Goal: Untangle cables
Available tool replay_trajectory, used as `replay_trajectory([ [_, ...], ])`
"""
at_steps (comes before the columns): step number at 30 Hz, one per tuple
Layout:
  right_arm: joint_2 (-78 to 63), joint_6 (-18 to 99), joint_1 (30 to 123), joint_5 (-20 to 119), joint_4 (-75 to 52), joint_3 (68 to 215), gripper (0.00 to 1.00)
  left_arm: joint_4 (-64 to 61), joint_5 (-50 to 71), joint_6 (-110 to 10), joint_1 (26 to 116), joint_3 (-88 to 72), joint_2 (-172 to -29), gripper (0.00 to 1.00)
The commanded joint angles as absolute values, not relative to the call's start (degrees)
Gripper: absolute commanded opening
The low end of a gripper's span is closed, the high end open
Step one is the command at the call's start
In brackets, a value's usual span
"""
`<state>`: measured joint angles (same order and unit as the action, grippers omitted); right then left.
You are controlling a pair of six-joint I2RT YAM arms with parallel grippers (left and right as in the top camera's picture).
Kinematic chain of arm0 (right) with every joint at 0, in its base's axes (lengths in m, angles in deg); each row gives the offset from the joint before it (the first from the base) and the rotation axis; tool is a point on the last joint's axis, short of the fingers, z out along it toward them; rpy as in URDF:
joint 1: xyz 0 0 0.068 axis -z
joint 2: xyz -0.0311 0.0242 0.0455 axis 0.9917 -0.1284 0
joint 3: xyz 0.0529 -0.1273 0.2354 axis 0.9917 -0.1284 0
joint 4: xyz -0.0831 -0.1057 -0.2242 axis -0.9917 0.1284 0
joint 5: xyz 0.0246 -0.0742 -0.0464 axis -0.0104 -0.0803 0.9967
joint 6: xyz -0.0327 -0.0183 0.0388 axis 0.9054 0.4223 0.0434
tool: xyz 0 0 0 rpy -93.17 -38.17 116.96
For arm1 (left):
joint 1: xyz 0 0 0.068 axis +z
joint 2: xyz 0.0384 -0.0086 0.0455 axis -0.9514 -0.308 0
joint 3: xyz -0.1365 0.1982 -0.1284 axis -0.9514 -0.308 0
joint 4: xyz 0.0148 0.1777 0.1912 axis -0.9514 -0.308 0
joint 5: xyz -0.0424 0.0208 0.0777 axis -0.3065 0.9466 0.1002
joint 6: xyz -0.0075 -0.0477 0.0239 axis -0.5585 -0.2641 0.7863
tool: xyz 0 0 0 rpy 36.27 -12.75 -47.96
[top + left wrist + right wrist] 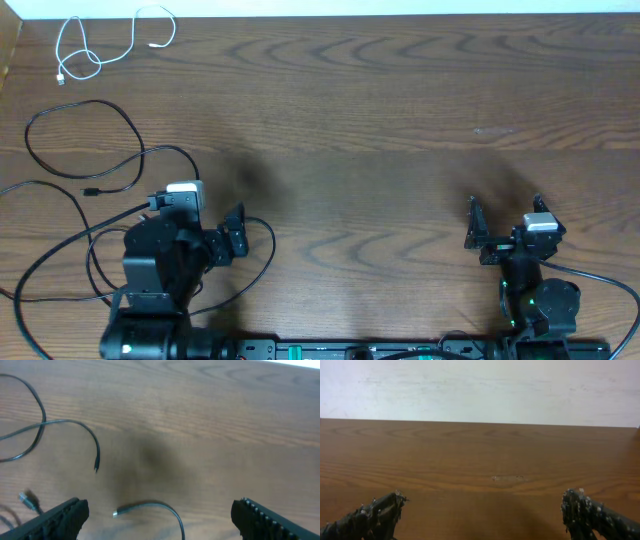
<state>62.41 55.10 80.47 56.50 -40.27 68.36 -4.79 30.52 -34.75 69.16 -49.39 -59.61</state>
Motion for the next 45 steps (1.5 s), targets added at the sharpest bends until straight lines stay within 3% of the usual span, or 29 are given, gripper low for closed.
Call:
replay_trajectory([
  [1, 62.7, 55.8, 80.3, 57.0, -40.0, 68.2, 0.99, 2.1, 31.4, -35.2, 69.3, -55.3, -56.3, 0.96],
  [15, 62.7, 55.8, 80.3, 57.0, -40.0, 68.2, 0.99, 7.5, 34.3, -35.2, 69.3, -69.7, -45.0, 0.98],
  [28, 62.7, 55.8, 80.3, 57.0, -40.0, 68.2, 0.99, 28.0, 35.7, -35.2, 69.8, -81.5, -40.6, 0.98],
  [45, 62.7, 55.8, 80.3, 57.0, -40.0, 68.2, 0.99, 28.9, 35.7, -35.3, 72.4, -85.8, -30.4, 0.98],
])
